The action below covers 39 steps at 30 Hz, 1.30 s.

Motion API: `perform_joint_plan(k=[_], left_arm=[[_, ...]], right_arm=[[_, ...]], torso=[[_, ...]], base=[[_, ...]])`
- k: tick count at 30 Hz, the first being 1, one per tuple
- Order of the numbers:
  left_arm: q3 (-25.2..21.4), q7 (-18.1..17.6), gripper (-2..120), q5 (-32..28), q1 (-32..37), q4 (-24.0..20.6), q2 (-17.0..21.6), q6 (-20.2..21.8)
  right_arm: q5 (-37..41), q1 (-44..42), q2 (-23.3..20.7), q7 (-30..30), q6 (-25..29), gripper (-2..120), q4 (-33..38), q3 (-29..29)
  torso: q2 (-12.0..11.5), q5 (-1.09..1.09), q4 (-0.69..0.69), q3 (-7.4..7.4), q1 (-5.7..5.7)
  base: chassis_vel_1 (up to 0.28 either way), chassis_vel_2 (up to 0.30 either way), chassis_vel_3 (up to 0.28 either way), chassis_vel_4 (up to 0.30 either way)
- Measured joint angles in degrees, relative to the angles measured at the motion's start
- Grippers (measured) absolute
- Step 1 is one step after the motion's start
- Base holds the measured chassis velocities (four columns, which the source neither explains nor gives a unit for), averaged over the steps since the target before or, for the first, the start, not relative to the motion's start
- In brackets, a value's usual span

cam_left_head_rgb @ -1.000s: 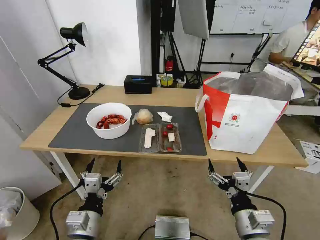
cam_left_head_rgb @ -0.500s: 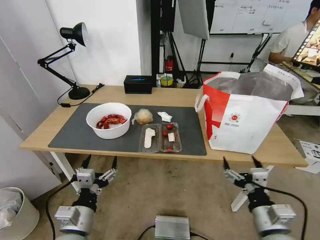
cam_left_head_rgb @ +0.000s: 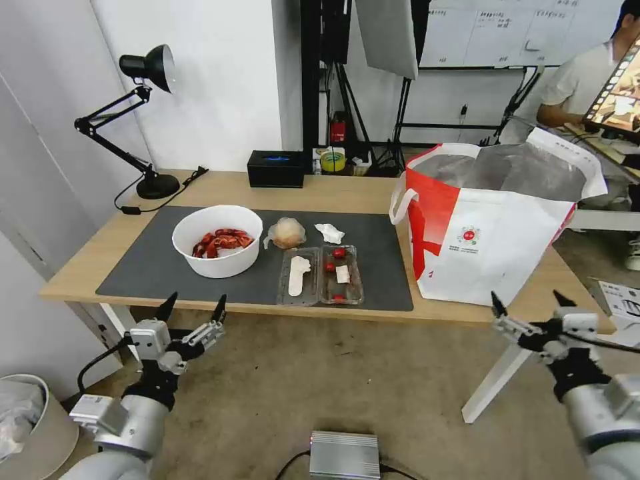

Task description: Pick up the trash from the table and place it into the takeout bag.

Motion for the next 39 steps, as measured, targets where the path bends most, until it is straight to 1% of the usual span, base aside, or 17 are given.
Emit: perform_joint_plan(k=[9,15,19,20,21,22,23,24,26,27,28,32,33,34,35,36,39], left_arm=[[0.2,0.8,100,0.2,0.1,0.2,-0.3,-0.1],[1.9,-0.2,100,-1.9,-0.5,0.5,0.9,2.7],[2.8,-3.1,100,-9.1,-2.2,0.2,2.8,5.8],[2.8,-3.1,100,-9.1,-2.2,0.2,2.8,5.8],[3.0,-4.4,100,-12.4,-2.7,-0.2,3.5,6.9],[3.0,-4.4,100,-12.4,-2.7,-0.2,3.5,6.9],[3.2,-5.9,100,-16.2,-3.2,-0.6,4.3,7.9],[3.2,-5.9,100,-16.2,-3.2,-0.6,4.3,7.9],[4.1,-9.4,100,-22.9,-4.2,-1.4,5.0,9.5],[4.1,-9.4,100,-22.9,-4.2,-1.4,5.0,9.5],[4.9,-12.0,100,-27.4,-5.1,-1.9,5.4,10.3],[4.9,-12.0,100,-27.4,-5.1,-1.9,5.4,10.3],[6.3,-19.5,100,-41.2,-6.9,-4.0,5.0,11.8],[6.7,-21.2,100,-43.8,-7.8,-4.2,4.9,12.1],[6.7,-21.2,100,-43.8,-7.8,-4.2,4.9,12.1],[7.6,-23.0,100,-46.7,-9.0,-4.2,4.9,12.4],[8.6,-24.6,100,-49.4,-10.4,-4.0,4.8,12.6]], right_arm=[[-0.1,0.1,0.5,-0.2,0.3,100,-0.5,-0.2],[-0.3,0.4,0.7,-0.5,0.7,100,-0.9,-0.8],[-0.5,0.4,0.6,-0.6,0.8,100,-1.1,-1.0],[-0.5,0.4,0.6,-0.6,0.8,100,-1.1,-1.0],[-0.5,0.5,0.5,-0.6,0.8,100,-1.2,-1.1],[-0.5,0.5,0.5,-0.6,0.8,100,-1.2,-1.1],[-0.5,0.7,0.2,-0.6,0.8,100,-1.4,-1.4],[-0.5,0.7,0.2,-0.6,0.8,100,-1.4,-1.4],[-0.6,0.9,0.0,-0.6,0.8,100,-1.6,-1.8],[-0.6,0.9,0.0,-0.6,0.8,100,-1.6,-1.8],[-0.6,0.9,-0.1,-0.6,0.8,100,-1.6,-1.9],[-0.6,0.9,-0.1,-0.6,0.8,100,-1.6,-1.9],[-0.7,1.3,-0.9,-0.6,0.8,100,-1.9,-2.7],[-0.7,1.3,-0.9,-0.7,0.8,100,-1.9,-2.7],[-0.7,1.3,-0.9,-0.7,0.8,100,-1.9,-2.7],[-0.8,0.9,-0.8,-0.7,0.8,100,-1.8,-2.5],[-0.8,0.6,-0.7,-0.7,0.8,100,-1.7,-2.2]], torso=[[0.0,-0.01,0.00,0.00,0.00],[0.0,-0.02,0.00,0.00,0.00],[0.0,-0.02,0.00,0.00,0.00],[0.0,-0.02,0.00,0.00,0.00],[0.0,-0.02,0.00,0.00,0.00],[0.0,-0.02,0.00,0.00,0.00],[0.0,-0.02,0.00,0.00,0.00],[0.0,-0.02,0.00,0.00,0.00],[0.0,-0.02,0.01,0.00,0.00],[0.0,-0.02,0.01,0.00,0.00],[0.0,-0.02,0.00,0.00,0.00],[0.0,-0.02,0.00,0.00,0.00],[0.0,-0.01,0.02,0.00,0.00],[0.0,-0.01,0.03,0.00,0.00],[0.0,-0.01,0.03,0.00,0.00],[0.0,-0.02,0.01,0.00,0.00],[0.0,-0.02,-0.01,0.00,0.00]], base=[[0.000,0.000,0.000,0.000],[0.000,0.000,0.000,0.000],[0.000,0.000,0.000,0.000],[0.000,0.000,0.000,0.000],[0.000,0.000,0.000,0.000],[0.000,0.000,0.000,0.000],[0.000,0.000,0.000,0.000],[0.000,0.000,0.000,0.000],[0.000,0.000,0.000,0.000],[0.000,0.000,0.000,0.000],[0.000,0.000,0.000,0.000],[0.000,0.000,0.000,0.000],[0.000,0.000,0.000,0.000],[0.000,0.000,0.000,0.000],[0.000,0.000,0.000,0.000],[0.000,0.000,0.000,0.000],[0.000,0.000,0.000,0.000]])
